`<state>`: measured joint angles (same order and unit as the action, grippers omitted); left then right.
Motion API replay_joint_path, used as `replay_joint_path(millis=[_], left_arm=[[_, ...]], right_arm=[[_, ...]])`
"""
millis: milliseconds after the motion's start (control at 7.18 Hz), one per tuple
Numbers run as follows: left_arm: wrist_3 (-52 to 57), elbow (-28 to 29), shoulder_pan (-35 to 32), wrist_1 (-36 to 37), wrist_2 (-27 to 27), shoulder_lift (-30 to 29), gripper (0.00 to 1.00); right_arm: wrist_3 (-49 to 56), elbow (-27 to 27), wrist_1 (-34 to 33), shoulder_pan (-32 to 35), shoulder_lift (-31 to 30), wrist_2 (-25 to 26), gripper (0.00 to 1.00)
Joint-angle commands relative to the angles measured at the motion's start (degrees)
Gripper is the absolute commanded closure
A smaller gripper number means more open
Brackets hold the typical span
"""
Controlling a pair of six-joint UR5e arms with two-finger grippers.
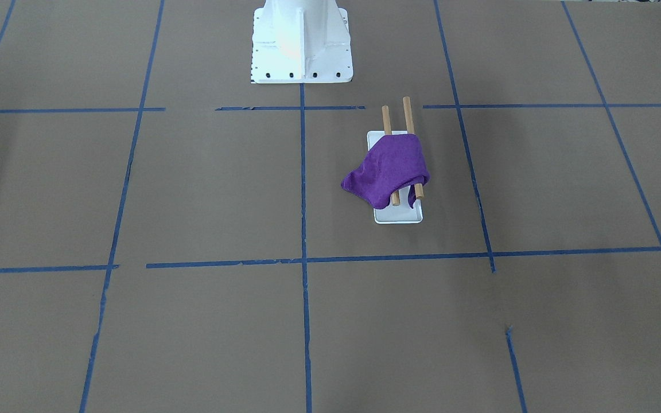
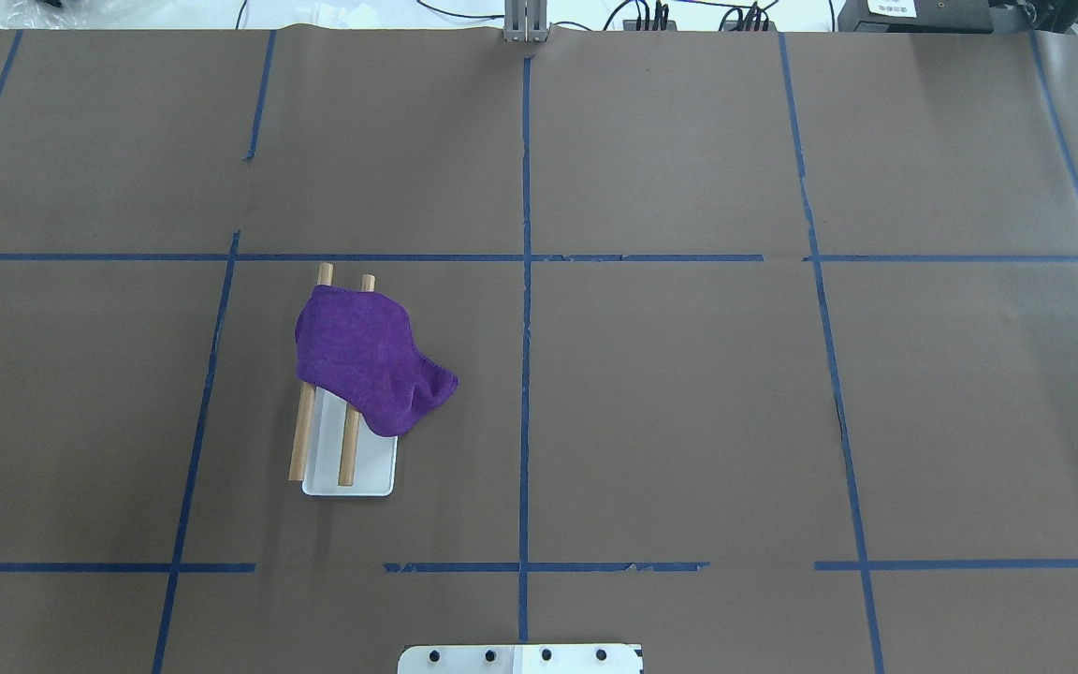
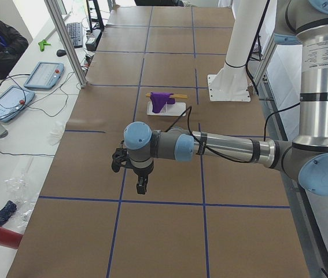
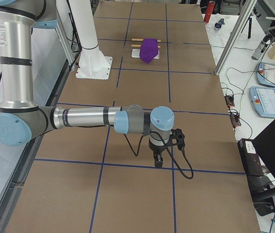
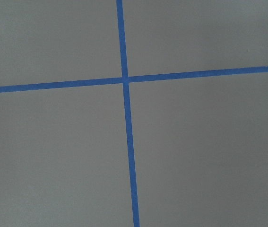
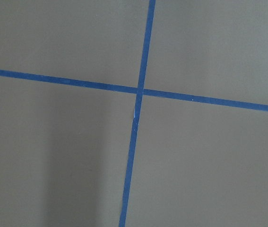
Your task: Hang towel on rack
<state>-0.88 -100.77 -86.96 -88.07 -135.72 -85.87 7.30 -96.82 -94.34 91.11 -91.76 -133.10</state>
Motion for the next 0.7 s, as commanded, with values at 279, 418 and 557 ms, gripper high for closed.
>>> replay_joint_path(millis=[279,418,557], left_arm=[[0.00,0.13,0.04,0.00,0.02,0.00,0.00],[0.00,0.13,0.04,0.00,0.02,0.00,0.00],[0.00,0.04,-0.05,0.00,0.02,0.00,0.00]], right_arm=[[-0.01,-0.38,0.20,0.03,0.00,-0.06,0.00],[-0.36,-0.30,1.86,0.03,-0.35,-0.06,0.00],[-0.45,-0.30,2.22,0.03,-0.44,0.03,0.00]])
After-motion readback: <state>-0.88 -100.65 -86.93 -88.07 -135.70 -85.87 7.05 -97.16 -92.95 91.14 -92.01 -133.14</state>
